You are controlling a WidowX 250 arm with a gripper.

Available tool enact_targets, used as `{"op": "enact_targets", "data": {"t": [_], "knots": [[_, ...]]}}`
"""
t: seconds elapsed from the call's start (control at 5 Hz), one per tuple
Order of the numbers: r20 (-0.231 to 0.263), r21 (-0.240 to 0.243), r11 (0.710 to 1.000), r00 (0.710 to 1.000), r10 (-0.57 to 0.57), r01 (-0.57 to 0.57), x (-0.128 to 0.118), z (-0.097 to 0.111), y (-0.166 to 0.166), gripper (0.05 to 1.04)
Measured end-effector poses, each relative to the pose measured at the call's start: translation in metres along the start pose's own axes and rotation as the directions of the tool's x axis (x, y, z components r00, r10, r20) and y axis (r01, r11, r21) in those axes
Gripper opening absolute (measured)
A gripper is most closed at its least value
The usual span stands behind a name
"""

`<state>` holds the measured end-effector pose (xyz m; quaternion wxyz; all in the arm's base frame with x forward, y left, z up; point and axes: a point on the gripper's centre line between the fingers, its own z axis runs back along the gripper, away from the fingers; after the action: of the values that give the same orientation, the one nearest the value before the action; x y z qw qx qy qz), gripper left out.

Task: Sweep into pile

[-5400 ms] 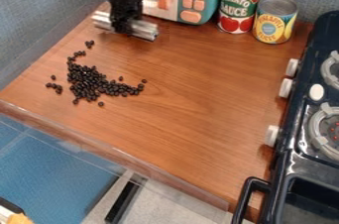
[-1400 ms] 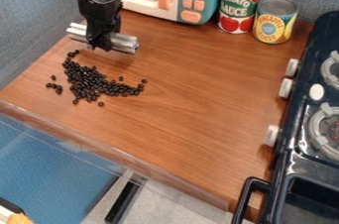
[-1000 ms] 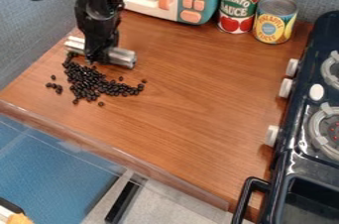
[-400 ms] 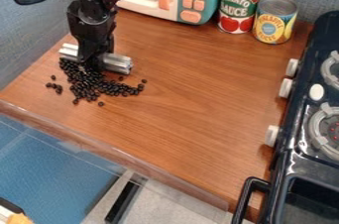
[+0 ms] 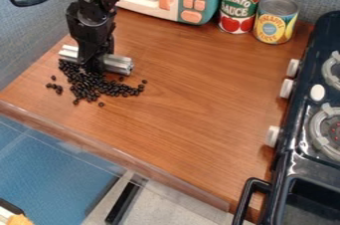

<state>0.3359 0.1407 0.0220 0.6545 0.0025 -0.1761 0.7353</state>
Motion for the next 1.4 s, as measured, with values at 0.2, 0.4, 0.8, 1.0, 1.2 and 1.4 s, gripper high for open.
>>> {"op": "enact_targets", "data": {"t": [0.2, 0.4, 0.8, 1.0, 1.2, 1.4], "knots": [[0.002, 0.008, 1.000, 1.000, 0.008, -0.008, 0.001, 0.000, 0.001, 0.384], [-0.001, 0.022, 1.000, 1.000, 0.022, -0.022, 0.000, -0.001, 0.004, 0.384], [0.005, 0.031, 0.998, 0.999, 0.046, -0.046, 0.003, 0.000, 0.012, 0.384], [-0.001, 0.031, 0.998, 0.999, 0.055, -0.055, 0.002, 0.001, 0.015, 0.384], [-0.006, 0.032, 0.998, 0.998, 0.059, -0.058, 0.001, 0.001, 0.017, 0.384], [0.000, 0.027, 0.998, 0.999, 0.051, -0.051, 0.002, 0.001, 0.016, 0.385]]}}
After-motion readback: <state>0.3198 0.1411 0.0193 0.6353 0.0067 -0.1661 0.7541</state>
